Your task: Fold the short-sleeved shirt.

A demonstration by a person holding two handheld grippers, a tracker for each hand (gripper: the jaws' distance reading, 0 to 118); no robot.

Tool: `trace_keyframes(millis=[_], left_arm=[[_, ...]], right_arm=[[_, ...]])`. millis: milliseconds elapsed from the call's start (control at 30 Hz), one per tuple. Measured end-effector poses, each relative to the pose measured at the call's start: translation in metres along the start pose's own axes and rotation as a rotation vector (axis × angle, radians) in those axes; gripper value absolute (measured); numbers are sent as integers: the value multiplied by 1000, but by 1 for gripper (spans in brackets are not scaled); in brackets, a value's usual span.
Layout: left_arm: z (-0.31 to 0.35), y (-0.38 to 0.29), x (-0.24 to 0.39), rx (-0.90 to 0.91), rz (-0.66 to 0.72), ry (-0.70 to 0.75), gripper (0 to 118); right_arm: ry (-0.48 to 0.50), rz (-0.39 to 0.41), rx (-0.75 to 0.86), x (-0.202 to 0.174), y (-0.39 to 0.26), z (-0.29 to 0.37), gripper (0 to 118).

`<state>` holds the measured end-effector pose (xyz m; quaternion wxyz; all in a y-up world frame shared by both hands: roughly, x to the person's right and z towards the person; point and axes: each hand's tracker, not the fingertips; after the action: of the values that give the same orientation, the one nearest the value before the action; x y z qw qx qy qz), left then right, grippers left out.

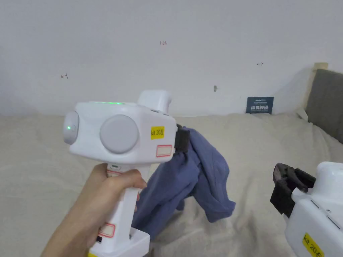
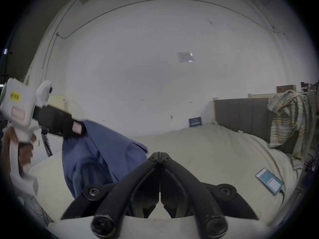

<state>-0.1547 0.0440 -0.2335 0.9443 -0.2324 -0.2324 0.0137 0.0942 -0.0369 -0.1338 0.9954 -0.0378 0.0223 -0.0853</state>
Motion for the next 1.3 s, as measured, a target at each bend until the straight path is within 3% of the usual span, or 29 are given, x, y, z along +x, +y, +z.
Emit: trace_keyframes(millis=[100, 233, 300, 433, 633, 667, 700, 733, 767, 800, 833, 933, 1000, 1133, 1233, 1300], left_arm=[[-53, -44, 20, -149, -18, 32, 7], [-120, -125, 30, -357, 93, -19, 7], [-132, -153, 37, -413, 56, -6, 7], [-131, -163, 33, -398, 123, -13, 7], [-123, -149, 21, -372, 104, 6, 11], [-119, -147, 17, -373, 120, -13, 19], [-116, -145, 14, -367, 129, -17, 42], [-111, -144, 12, -359, 130, -6, 88], [-106, -143, 8, -343, 124, 19, 114], [-101, -142, 4, -330, 115, 49, 118], [-90, -137, 0, -233, 108, 49, 117], [-66, -135, -22, -291, 126, 98, 117], [-44, -136, -39, -277, 143, 121, 110], [-14, -142, -82, -247, 216, 248, 28], [-7, -148, -120, -275, 250, 333, 0], [-6, -152, -144, -293, 307, 340, 0]], right_arm=[[-29, -12, -27, 20, -7, 0, 0], [-58, -36, -88, 37, -25, -6, 0], [-67, -28, -120, 43, -33, -11, 0], [-68, -31, -165, 48, -45, -19, 0], [-48, -43, -173, 40, -47, -20, 0], [-46, -39, -173, 39, -47, -20, 0], [-42, -36, -175, 37, -47, -20, 0], [-37, -34, -175, 36, -47, -20, 0], [-33, -32, -177, 34, -47, -19, 0], [-30, -31, -178, 32, -47, -19, 0], [-24, -30, -177, 31, -47, -18, 0], [-7, -27, -175, 23, -47, -19, 0], [11, -31, -175, 17, -48, -20, 0], [48, -14, -188, 1, -53, -23, 0], [75, 9, -209, -10, -57, -27, 0], [87, 17, -217, -15, -61, -30, 0]])
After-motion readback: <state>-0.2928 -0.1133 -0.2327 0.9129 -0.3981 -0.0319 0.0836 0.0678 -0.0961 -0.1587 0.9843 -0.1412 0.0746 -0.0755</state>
